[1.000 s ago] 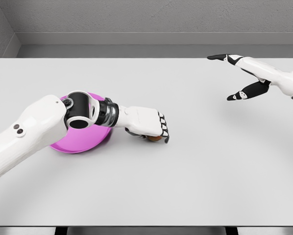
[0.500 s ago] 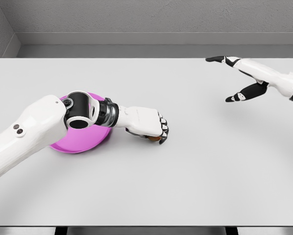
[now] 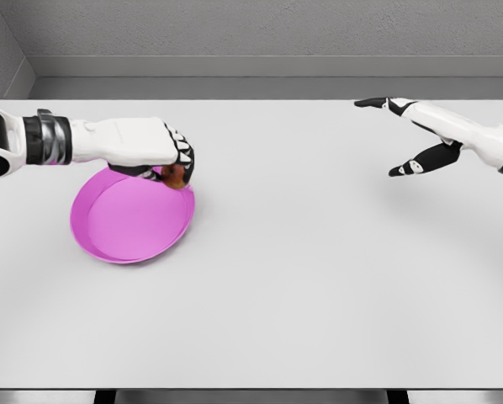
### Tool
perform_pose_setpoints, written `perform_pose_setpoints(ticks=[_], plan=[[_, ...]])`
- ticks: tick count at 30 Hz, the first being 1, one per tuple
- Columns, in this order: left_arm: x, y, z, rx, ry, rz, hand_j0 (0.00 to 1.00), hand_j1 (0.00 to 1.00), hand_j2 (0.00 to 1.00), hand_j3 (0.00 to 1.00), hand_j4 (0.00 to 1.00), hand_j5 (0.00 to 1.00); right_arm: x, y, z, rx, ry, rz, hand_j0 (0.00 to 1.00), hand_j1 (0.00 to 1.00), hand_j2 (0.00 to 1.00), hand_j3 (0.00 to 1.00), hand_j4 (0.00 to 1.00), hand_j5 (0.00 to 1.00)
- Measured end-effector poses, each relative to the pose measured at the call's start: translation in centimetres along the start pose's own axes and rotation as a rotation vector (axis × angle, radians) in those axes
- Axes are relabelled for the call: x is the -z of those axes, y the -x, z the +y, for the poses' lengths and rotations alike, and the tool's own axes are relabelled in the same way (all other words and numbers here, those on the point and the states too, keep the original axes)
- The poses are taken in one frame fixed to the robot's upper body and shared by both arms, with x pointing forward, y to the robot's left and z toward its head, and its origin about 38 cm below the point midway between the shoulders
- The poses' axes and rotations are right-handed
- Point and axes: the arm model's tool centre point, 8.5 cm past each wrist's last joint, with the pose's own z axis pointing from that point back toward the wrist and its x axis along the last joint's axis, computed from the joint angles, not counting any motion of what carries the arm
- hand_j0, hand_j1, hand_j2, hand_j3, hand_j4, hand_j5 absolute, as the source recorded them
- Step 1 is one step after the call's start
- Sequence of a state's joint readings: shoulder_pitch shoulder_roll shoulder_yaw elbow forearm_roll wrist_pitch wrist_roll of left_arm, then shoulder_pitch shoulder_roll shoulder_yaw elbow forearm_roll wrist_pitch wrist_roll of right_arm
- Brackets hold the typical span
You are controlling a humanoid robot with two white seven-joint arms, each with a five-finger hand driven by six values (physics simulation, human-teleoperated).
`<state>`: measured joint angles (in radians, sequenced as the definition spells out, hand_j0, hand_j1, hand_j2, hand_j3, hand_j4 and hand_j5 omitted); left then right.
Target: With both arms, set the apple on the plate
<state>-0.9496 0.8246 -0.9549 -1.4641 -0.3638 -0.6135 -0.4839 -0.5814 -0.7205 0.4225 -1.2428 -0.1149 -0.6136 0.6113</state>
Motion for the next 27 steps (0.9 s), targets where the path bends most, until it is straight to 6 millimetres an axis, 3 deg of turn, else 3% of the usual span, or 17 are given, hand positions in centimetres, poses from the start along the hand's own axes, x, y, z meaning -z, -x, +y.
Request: perform_pose_setpoints(ticks=[3,6,9,11,14,20,23,27], plan=[[-2.4,1.0,-1.0,-0.023,0.021,0.047,0.49,0.49,0.49,0.49,0.49,0.49,0.0,0.0,0.1,0.002,-0.002,0.001,1.0,1.0,1.0,1.0,1.0,1.0],[-3.2,1.4,-1.5,-0.035,0.03,0.066,0.53,0.53,0.53,0.53,0.53,0.53,0.0,0.1,0.2,0.004,-0.004,0.003,1.0,1.0,1.0,1.0,1.0,1.0],[-3.4,1.5,-1.5,-0.039,0.03,0.071,0.72,0.72,0.72,0.72,0.72,0.72,0.0,0.2,0.3,0.006,-0.007,0.005,1.0,1.0,1.0,1.0,1.0,1.0],[-3.5,1.5,-1.4,-0.05,0.019,0.067,1.0,1.0,1.0,1.0,1.0,1.0,0.0,0.2,0.4,0.007,-0.008,0.005,1.0,1.0,1.0,1.0,1.0,1.0],[-4.1,2.9,-1.7,-0.152,-0.028,0.083,1.0,1.0,1.0,1.0,1.0,1.0,0.0,0.2,0.4,0.007,-0.008,0.005,1.0,1.0,1.0,1.0,1.0,1.0],[-8.9,11.2,-5.6,-0.505,-0.199,0.325,1.0,1.0,1.0,1.0,1.0,1.0,-0.1,0.4,0.4,0.01,-0.009,0.011,1.0,1.0,1.0,1.0,1.0,1.0],[-9.8,12.7,-7.5,-0.588,-0.225,0.391,1.0,1.0,1.0,1.0,1.0,1.0,-0.1,0.5,0.4,0.011,-0.009,0.013,1.0,1.0,1.0,1.0,1.0,1.0],[-9.5,13.1,-8.5,-0.629,-0.234,0.407,1.0,1.0,1.0,1.0,1.0,1.0,-0.1,0.5,0.5,0.012,-0.01,0.013,1.0,1.0,1.0,1.0,1.0,1.0]])
